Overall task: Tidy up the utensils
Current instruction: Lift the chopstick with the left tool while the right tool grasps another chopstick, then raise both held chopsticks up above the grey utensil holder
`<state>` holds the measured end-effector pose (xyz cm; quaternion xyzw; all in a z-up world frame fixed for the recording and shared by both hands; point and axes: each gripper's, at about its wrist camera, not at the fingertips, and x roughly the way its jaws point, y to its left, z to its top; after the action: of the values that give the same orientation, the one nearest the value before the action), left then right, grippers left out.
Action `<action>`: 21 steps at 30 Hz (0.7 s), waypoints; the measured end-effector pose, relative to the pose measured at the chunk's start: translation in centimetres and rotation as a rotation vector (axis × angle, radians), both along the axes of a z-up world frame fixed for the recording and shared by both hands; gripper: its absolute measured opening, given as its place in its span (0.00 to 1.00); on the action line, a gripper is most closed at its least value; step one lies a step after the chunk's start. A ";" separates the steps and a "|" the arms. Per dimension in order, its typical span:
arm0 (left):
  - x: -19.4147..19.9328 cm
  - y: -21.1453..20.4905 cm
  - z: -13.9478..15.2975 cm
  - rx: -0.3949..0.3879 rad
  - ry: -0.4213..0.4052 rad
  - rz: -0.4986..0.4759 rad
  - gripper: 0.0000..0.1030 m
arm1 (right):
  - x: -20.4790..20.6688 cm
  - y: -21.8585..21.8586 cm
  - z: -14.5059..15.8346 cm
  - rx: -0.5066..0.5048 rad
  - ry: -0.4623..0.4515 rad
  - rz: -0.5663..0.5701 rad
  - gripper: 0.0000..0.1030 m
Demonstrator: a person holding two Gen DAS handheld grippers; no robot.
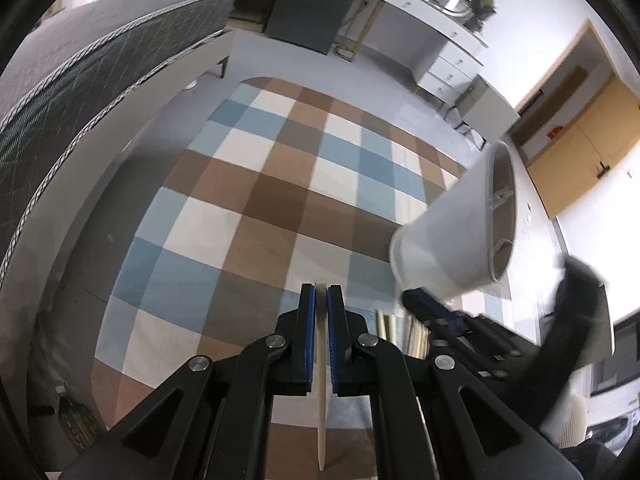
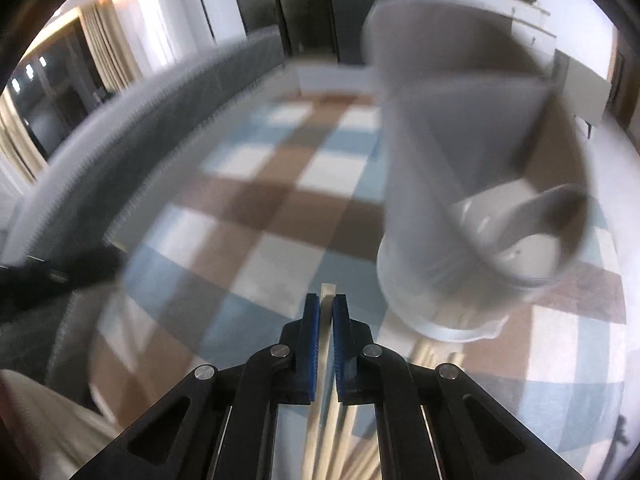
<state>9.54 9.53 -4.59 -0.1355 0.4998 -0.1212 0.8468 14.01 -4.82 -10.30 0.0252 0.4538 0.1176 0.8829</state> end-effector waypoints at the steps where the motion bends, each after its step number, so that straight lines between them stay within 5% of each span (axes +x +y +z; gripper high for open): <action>1: -0.3 -0.4 0.3 0.009 -0.009 -0.014 0.02 | -0.6 -0.7 0.8 0.029 -0.027 -0.002 0.05; 9: -2.9 -3.3 2.6 0.050 -0.087 -0.072 0.01 | -6.5 -4.8 5.3 0.136 -0.242 -0.010 0.05; 21: -3.8 -6.8 4.8 0.091 -0.125 -0.117 0.01 | -9.2 -8.5 8.2 0.220 -0.345 -0.044 0.00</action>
<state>5.72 2.75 0.25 -0.0597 0.4580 -0.1560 0.8731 4.79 -13.32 -2.06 0.1107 0.2796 0.1497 0.9419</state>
